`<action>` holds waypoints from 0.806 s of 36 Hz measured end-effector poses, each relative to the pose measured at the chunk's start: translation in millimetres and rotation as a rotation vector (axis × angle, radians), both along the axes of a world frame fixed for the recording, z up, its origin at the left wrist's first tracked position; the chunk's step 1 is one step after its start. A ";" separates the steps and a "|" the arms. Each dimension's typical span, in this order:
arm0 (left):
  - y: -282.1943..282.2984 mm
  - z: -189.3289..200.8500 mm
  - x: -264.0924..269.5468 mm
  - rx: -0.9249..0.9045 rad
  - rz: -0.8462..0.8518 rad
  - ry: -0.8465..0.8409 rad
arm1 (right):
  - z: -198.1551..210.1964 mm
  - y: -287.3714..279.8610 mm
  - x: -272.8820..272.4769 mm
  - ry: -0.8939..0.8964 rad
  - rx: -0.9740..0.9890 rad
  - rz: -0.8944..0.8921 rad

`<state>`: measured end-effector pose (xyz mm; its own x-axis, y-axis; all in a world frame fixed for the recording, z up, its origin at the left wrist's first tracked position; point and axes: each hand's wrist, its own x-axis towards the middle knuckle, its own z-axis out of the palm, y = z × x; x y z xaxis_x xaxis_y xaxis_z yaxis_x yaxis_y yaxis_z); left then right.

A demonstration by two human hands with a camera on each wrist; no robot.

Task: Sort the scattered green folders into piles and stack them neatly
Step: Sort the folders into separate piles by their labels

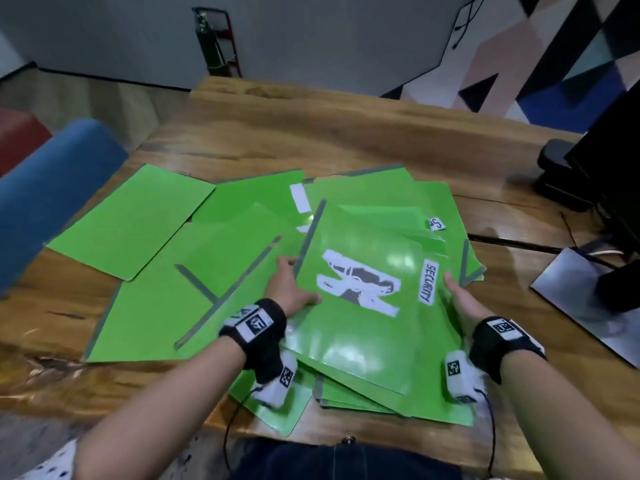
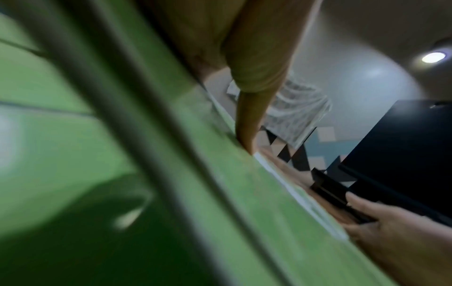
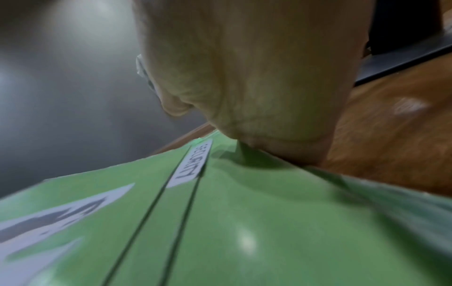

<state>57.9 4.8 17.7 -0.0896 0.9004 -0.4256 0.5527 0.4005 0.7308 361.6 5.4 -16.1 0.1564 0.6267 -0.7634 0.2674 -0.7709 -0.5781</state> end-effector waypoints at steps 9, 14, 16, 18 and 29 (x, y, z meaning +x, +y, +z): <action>-14.9 -34.1 24.2 -0.100 -0.285 0.269 | -24.2 11.8 6.2 -0.179 0.010 0.065; -2.8 -26.1 -10.6 -0.066 -0.295 0.439 | -26.7 12.8 4.4 -0.273 0.020 0.078; 4.0 -23.9 -36.8 -0.065 -0.113 0.551 | -27.2 13.3 4.2 -0.281 0.020 0.075; 6.5 -24.0 -64.7 -0.156 0.036 0.630 | -27.3 13.2 3.9 -0.287 0.029 0.070; 5.8 1.2 -110.9 -0.230 0.008 0.335 | -23.2 12.2 0.0 -0.300 0.039 0.074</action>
<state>-53.0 10.5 18.9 -0.2637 0.7840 -0.5619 0.7415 0.5374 0.4018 361.6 17.5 -39.3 0.3243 0.6726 -0.6651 0.4850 -0.7219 -0.4936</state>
